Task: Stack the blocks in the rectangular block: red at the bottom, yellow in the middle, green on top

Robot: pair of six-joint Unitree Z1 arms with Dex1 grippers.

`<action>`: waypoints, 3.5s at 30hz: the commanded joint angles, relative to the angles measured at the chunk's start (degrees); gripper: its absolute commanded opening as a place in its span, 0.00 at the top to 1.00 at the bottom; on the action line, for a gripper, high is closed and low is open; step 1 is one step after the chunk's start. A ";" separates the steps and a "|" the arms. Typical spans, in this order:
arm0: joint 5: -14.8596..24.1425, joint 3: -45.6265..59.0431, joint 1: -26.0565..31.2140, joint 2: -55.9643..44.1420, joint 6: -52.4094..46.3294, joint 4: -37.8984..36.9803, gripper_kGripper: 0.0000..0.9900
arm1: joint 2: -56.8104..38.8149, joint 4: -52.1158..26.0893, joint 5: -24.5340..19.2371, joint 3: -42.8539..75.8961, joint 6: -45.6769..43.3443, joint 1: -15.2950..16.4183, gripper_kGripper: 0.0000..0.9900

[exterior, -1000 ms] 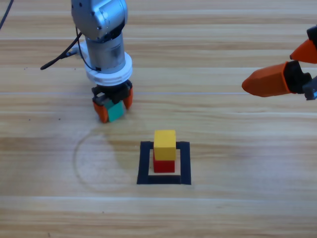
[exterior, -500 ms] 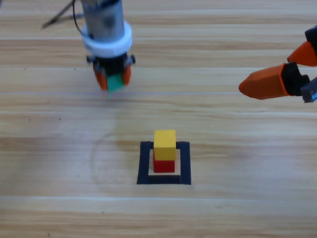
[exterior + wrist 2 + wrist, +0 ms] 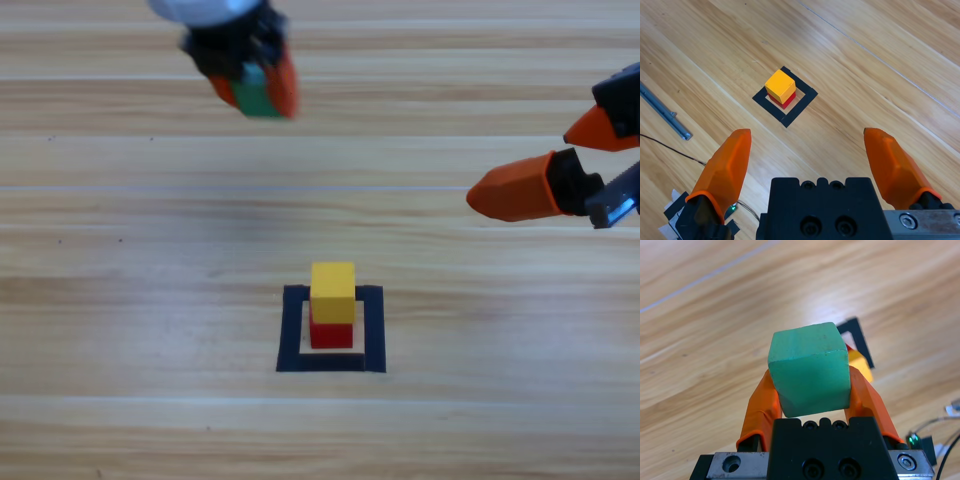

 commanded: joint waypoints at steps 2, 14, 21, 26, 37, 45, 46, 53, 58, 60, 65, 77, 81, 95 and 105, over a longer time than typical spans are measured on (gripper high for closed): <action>-0.45 0.05 -10.09 5.13 -2.40 0.49 1.00 | 3.02 0.56 0.47 -0.22 0.56 2.00 0.00; 1.66 3.13 -12.99 6.89 -27.45 0.67 1.00 | 2.85 0.65 0.47 -0.04 0.74 2.00 0.00; 1.66 6.29 -14.40 6.98 -30.09 0.67 1.00 | 2.85 0.65 0.47 -0.13 0.74 2.00 0.00; 2.01 7.52 -14.93 7.33 -30.79 0.67 1.00 | 2.93 0.56 0.56 -0.22 0.74 2.00 0.00; 2.10 7.96 -15.89 9.00 -31.94 0.40 1.00 | 2.93 0.56 1.09 -0.31 0.74 2.09 0.00; 2.10 7.88 -16.07 10.14 -32.20 0.31 1.00 | 3.20 0.56 1.09 -0.57 0.74 2.09 0.00; 2.10 7.88 -16.07 10.32 -32.20 0.31 1.00 | 3.29 0.56 1.09 -0.57 0.74 2.09 0.00; 2.10 7.52 -15.98 11.11 -32.46 0.05 1.00 | 4.08 0.47 1.27 -0.83 0.74 2.09 0.00; 2.18 7.35 -15.98 11.73 -32.46 -0.13 1.00 | 4.43 0.47 1.27 -0.83 0.74 2.09 0.00; 2.27 7.26 -15.89 11.81 -32.46 -0.13 1.00 | 4.43 0.47 1.09 -0.75 0.74 2.09 0.00; 2.54 7.00 -15.81 11.99 -32.38 -0.21 1.00 | 4.34 0.47 0.91 -0.48 0.74 2.09 0.00; 3.24 6.47 -15.81 11.99 -32.46 -0.21 1.00 | 2.23 0.56 0.91 -0.04 0.83 2.09 0.00; 3.24 5.24 -15.81 13.13 -32.38 -0.21 0.86 | 1.70 0.56 0.91 0.13 0.83 2.09 0.00; 3.33 5.33 -15.81 13.57 -33.17 -0.21 0.63 | 2.41 0.56 0.83 0.48 0.74 2.09 0.00; 3.94 5.94 -15.81 11.81 -33.52 -0.04 0.12 | 2.67 0.56 -0.58 1.01 0.74 2.09 0.00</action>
